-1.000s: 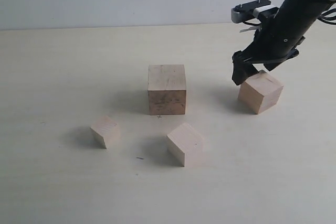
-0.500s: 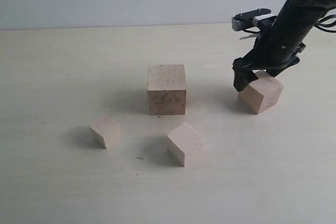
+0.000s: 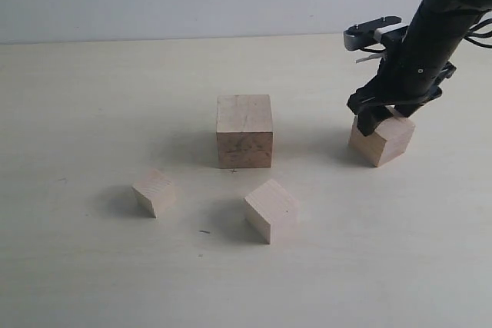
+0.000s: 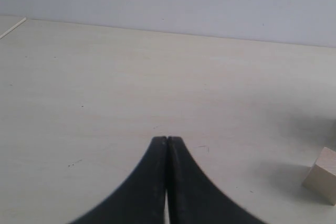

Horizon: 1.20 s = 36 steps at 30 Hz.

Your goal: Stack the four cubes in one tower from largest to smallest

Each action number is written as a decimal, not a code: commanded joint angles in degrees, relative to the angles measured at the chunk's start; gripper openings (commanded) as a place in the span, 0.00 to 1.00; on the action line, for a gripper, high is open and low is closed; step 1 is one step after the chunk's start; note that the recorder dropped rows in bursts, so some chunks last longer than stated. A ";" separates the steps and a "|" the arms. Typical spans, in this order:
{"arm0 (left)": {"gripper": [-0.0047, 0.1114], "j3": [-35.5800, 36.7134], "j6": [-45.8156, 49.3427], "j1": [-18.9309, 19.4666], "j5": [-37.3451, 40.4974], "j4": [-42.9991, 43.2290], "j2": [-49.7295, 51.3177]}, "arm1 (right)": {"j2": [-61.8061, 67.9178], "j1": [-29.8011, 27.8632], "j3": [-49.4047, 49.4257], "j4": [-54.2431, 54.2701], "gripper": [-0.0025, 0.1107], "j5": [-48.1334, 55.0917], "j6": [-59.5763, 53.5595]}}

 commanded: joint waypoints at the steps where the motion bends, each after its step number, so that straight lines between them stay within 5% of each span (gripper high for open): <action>1: 0.04 -0.03 -0.43 -0.37 -0.55 0.09 0.19 | -0.05 0.01 0.18 -0.62 0.48 1.33 0.60; 9: 0.04 -0.03 -0.43 -0.37 -0.55 0.09 0.19 | -1.21 0.01 -1.78 1.63 0.47 5.03 6.29; 18: 0.04 -0.03 -0.43 -0.37 -0.55 0.09 0.19 | -8.96 0.01 -12.18 16.89 0.47 12.75 5.49; 24: 0.04 -0.03 -0.43 -0.37 -0.55 0.09 0.19 | -10.55 4.85 -17.23 33.65 0.47 14.69 -5.95; 28: 0.04 -0.03 -0.43 -0.37 -0.55 0.09 0.19 | -8.78 12.48 -18.92 28.41 0.47 13.75 -7.23; 36: 0.04 -0.03 -0.43 -0.37 -0.55 0.09 0.19 | -5.16 18.43 -20.80 16.92 0.48 12.05 -16.26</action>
